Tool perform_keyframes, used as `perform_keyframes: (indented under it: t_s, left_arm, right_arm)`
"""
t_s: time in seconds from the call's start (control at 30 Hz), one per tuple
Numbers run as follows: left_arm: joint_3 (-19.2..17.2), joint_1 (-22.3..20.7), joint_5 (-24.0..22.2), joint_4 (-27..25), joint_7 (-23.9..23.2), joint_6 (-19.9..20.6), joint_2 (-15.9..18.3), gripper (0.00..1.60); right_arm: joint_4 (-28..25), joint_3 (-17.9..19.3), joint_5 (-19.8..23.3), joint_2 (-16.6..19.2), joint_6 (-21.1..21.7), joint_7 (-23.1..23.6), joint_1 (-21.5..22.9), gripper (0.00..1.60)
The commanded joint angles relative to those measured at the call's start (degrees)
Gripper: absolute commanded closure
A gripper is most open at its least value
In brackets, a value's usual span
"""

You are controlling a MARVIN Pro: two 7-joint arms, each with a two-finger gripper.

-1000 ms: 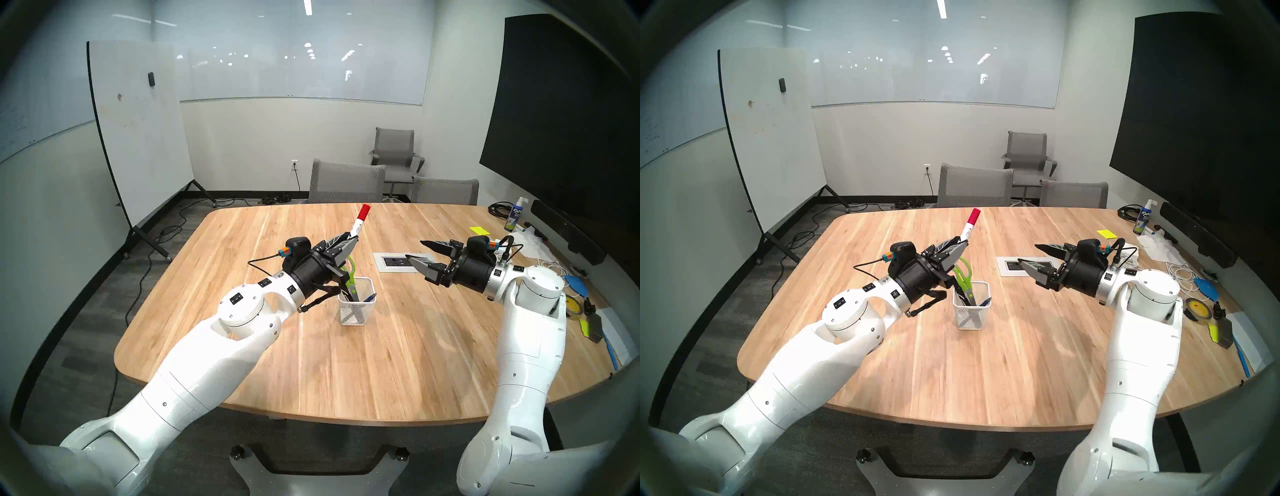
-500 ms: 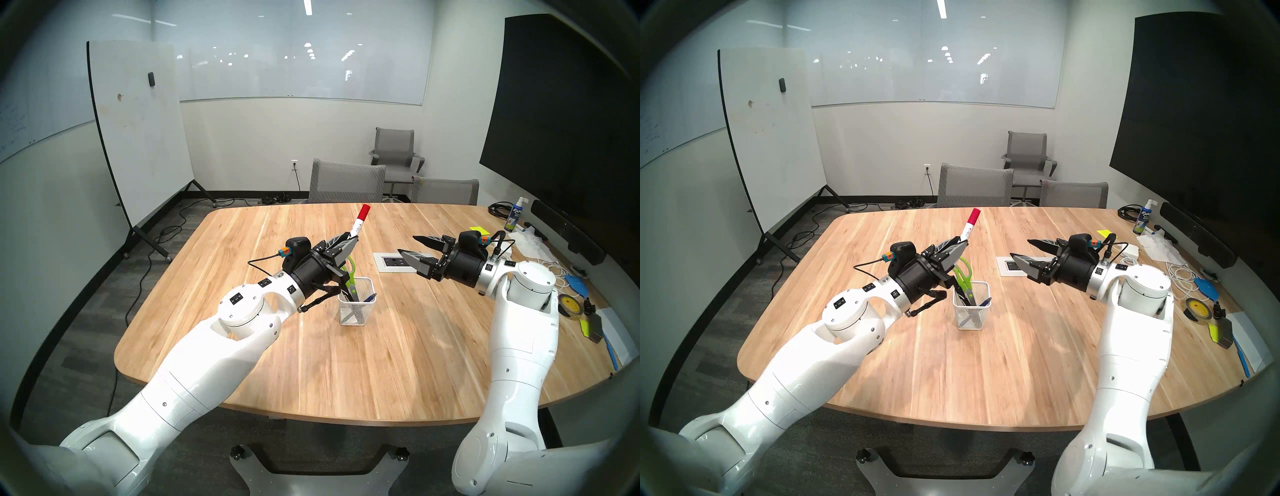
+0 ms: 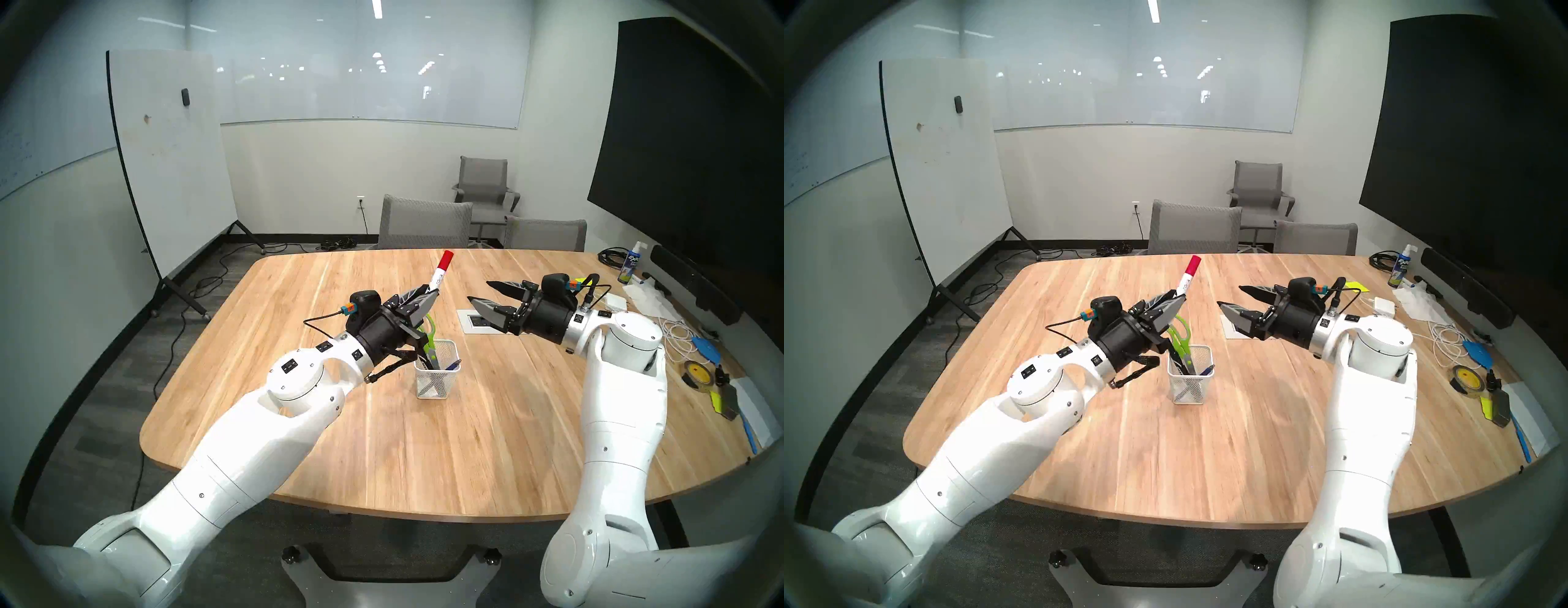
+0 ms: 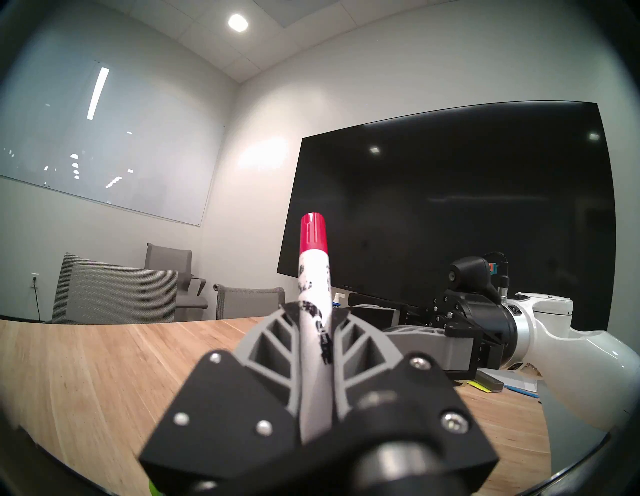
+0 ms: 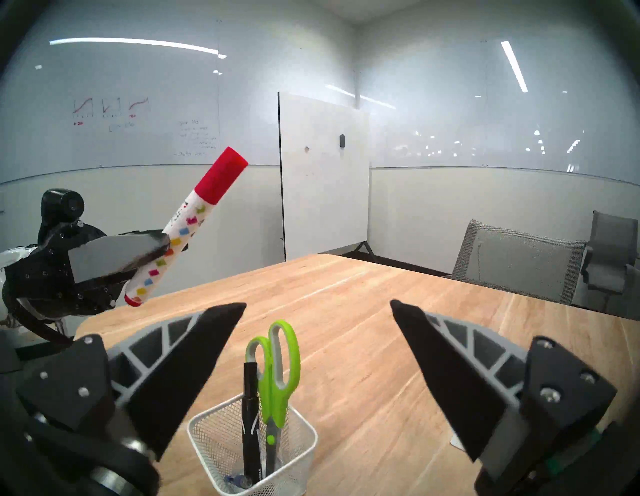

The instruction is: Place the pen, the marker, and the scissors into the pen holder

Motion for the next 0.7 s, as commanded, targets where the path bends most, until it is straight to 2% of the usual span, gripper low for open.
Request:
perform_keyframes:
  t_s: [0.0, 0.4, 0.67]
  left_arm:
    - [-0.3, -0.7, 0.2, -1.3, 0.1, -0.3, -0.3, 1.60]
    - [-0.3, -0.7, 0.2, -1.3, 0.1, -0.3, -0.3, 1.60]
    - [-0.3, -0.7, 0.1, -1.3, 0.1, -0.3, -0.3, 1.60]
  right_arm:
    - [-1.0, -0.4, 0.6, -0.9, -0.2, -0.5, 1.6, 0.00]
    - [0.7, 0.1, 0.6, -0.2, 0.1, -1.3, 3.3, 0.00]
    - [2.8, -1.4, -0.1, -1.1, 0.3, -2.7, 5.6, 0.00]
